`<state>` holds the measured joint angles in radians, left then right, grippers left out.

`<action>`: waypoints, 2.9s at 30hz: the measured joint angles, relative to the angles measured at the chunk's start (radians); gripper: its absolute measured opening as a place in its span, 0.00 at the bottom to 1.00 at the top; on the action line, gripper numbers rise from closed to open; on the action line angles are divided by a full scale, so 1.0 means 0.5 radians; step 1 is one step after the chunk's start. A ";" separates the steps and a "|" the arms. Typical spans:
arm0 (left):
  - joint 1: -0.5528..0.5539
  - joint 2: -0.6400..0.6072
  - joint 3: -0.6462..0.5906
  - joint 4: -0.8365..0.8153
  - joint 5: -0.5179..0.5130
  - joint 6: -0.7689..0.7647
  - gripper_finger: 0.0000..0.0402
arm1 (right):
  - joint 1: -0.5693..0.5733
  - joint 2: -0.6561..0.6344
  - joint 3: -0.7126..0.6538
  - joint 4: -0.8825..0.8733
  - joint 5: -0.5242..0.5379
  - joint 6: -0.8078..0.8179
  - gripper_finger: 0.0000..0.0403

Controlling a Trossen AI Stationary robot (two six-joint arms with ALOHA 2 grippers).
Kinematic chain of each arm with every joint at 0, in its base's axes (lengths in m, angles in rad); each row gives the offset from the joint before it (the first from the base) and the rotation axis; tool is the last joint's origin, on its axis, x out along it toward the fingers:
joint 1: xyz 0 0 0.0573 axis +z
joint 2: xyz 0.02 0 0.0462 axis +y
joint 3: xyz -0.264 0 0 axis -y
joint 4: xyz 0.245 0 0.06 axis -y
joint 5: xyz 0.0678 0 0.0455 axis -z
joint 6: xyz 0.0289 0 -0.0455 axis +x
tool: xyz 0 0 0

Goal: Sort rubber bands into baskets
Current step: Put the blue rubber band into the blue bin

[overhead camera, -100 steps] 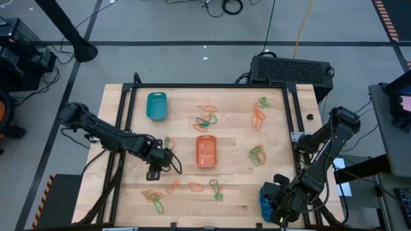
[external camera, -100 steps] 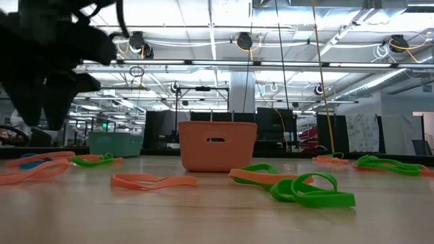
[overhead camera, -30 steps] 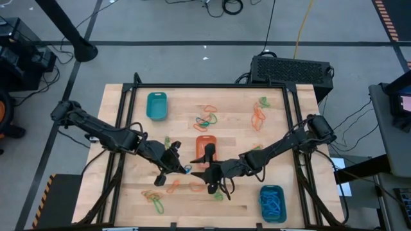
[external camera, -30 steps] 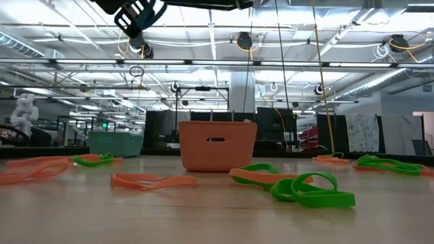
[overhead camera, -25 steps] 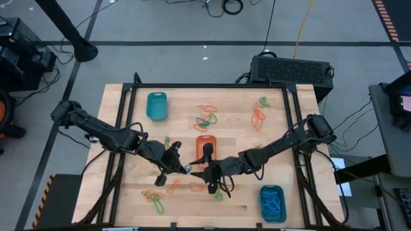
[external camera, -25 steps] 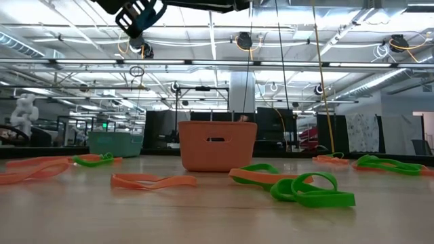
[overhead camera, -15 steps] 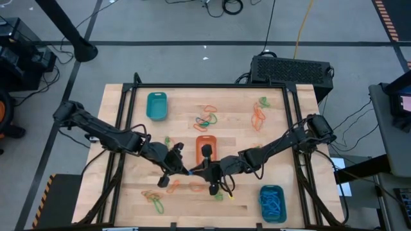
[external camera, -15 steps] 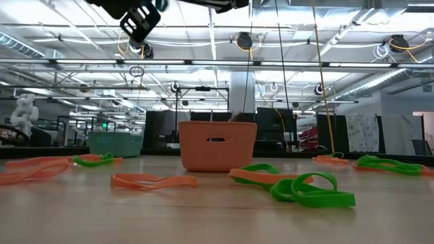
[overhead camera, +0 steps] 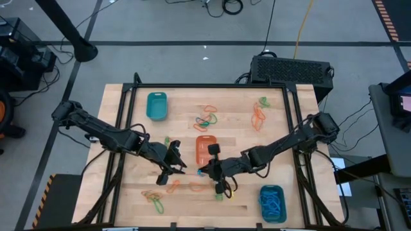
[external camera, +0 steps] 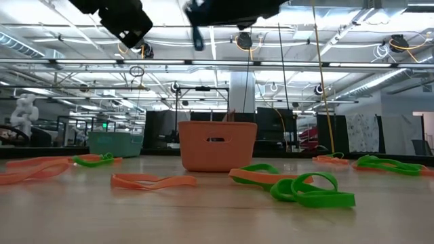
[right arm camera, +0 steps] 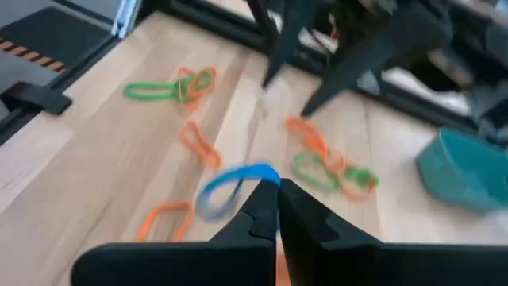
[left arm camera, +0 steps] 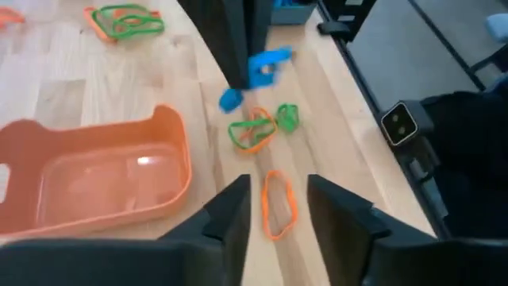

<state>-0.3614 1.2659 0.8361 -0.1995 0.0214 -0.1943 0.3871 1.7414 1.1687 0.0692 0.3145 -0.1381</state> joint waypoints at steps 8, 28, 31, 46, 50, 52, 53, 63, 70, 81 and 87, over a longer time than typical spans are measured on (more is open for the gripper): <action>0.050 0.000 0.001 -0.383 -0.233 0.144 0.42 | 0.202 -0.367 0.000 -0.928 -0.127 0.797 0.00; 0.618 0.205 0.001 0.073 -0.461 0.679 0.43 | 1.009 -0.351 0.001 -1.795 -0.434 3.132 0.00; 0.678 0.271 0.001 0.071 -0.315 0.669 0.43 | 1.037 -0.278 0.001 -1.789 -0.517 3.253 0.00; 0.690 0.398 0.001 0.103 -0.176 0.619 0.43 | 1.050 -0.015 0.001 -1.952 -0.488 3.456 0.00; 0.678 0.398 0.001 0.100 -0.140 0.610 0.43 | 1.060 -0.017 0.001 -1.953 -0.604 3.501 0.00; 0.669 0.398 0.001 0.097 -0.140 0.610 0.43 | 1.074 -0.017 0.001 -1.954 -0.676 3.508 0.00; 0.667 0.398 0.001 0.098 -0.140 0.610 0.43 | 1.080 -0.017 0.001 -1.954 -0.725 3.508 0.00; 0.664 0.398 0.001 0.098 -0.139 0.610 0.43 | 1.142 -0.041 0.001 -2.019 -0.989 3.595 0.00; 0.664 0.398 0.001 0.098 -0.139 0.608 0.43 | 1.141 -0.203 0.001 -1.921 -0.605 3.514 0.00; 0.664 0.398 0.001 0.103 -0.139 0.562 0.43 | 1.013 -0.190 0.002 -1.703 -0.152 3.181 0.00; 0.664 0.398 0.001 0.105 -0.139 0.559 0.43 | 0.873 -0.117 0.002 -1.430 -0.047 2.904 0.00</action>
<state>-0.0292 1.4651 0.8364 -0.1471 -0.0479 0.0850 0.8235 1.6830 1.1694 -0.6461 0.2908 1.3139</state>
